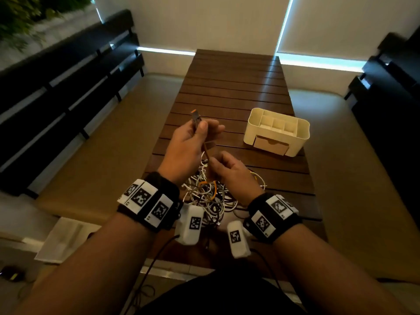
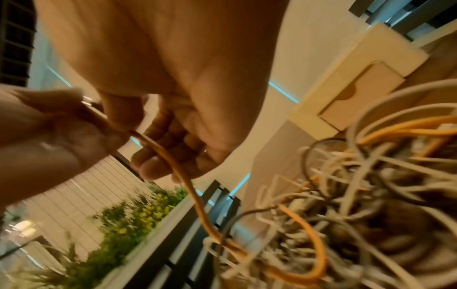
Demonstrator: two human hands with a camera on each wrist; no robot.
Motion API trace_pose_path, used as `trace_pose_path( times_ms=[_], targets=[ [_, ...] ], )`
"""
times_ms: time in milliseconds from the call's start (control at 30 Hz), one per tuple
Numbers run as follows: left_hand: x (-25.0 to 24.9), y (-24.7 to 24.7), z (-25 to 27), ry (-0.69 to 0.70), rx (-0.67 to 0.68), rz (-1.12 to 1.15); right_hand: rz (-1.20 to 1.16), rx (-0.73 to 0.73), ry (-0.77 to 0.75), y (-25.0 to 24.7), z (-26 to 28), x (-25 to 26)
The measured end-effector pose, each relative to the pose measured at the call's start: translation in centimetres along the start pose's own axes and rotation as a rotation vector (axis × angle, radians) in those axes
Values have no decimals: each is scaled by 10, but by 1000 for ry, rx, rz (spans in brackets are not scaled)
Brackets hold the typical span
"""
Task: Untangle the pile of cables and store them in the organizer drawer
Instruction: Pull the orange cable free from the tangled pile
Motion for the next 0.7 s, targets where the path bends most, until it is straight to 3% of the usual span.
trace_pose_path(
  times_ms=[133,233,367,533,700],
  targets=[
    [-8,-19,-1,-106,-175,305,240,106,72,-5,8,-38],
    [3,-31,1,-170,-230,246,317,43,88,-16,7,-37],
    [27,-25,10,-159,-69,-172,196,-151,-43,-43,3,21],
    [23,13,20,-47,182,-355,214,-129,-191,-31,0,56],
    [14,8,5,29,187,-444,132,-122,-120,-31,5,35]
  ],
)
Point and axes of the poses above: each hand's wrist, its own z-axis away from the middle knuckle, its own y-axis out of the palm, x = y × z, the point moved 8 cm from there along -z, towards the middle knuckle, and after that the axes turned 9 degrees about -x, right-handed, at the moved point
